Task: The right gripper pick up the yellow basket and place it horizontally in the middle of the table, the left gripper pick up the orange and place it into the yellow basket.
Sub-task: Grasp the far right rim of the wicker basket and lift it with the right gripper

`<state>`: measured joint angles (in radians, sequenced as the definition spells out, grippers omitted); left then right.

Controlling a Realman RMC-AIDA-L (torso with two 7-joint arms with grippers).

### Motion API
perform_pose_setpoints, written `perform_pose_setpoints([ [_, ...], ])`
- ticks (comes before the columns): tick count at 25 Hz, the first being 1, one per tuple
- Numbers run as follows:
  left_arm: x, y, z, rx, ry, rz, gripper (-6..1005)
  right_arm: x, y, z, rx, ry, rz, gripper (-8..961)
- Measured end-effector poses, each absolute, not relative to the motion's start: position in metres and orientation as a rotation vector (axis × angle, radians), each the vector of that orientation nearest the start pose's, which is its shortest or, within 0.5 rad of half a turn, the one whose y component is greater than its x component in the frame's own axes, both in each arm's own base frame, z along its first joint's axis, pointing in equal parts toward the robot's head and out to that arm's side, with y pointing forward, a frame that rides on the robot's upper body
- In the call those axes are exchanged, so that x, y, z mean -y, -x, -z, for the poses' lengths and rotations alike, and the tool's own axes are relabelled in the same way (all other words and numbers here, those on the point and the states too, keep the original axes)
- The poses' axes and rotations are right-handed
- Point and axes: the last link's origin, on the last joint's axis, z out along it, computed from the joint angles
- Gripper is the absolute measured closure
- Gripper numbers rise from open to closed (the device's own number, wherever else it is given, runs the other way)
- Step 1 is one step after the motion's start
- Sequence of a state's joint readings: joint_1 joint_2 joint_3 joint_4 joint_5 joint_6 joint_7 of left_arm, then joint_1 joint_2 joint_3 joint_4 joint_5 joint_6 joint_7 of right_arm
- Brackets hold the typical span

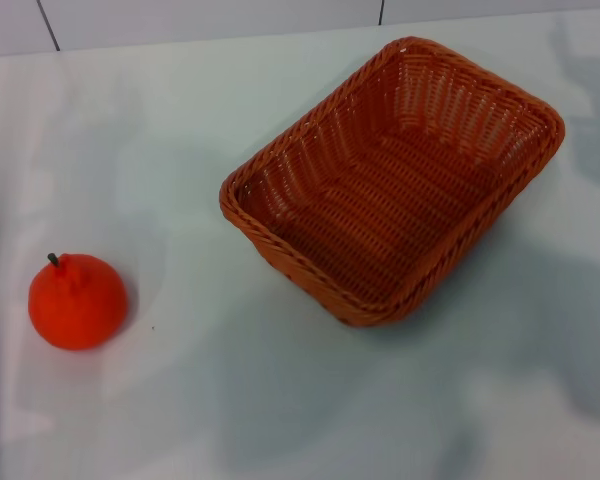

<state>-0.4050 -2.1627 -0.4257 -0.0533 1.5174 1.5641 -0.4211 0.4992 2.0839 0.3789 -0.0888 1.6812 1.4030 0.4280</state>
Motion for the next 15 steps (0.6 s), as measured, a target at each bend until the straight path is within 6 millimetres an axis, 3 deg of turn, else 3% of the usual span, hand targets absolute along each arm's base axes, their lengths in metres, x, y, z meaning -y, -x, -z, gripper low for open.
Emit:
perform_pose_setpoints([
  [9, -0.286, 0.333, -0.026, 0.610, 1.094, 1.087, 340, -0.328, -0.355, -0.074, 1.311, 0.636, 1.759, 84],
  [15, -0.286, 0.333, -0.026, 0.613, 1.093, 1.086, 345, -0.348, -0.351, -0.074, 1.480, 0.723, 1.541, 85],
])
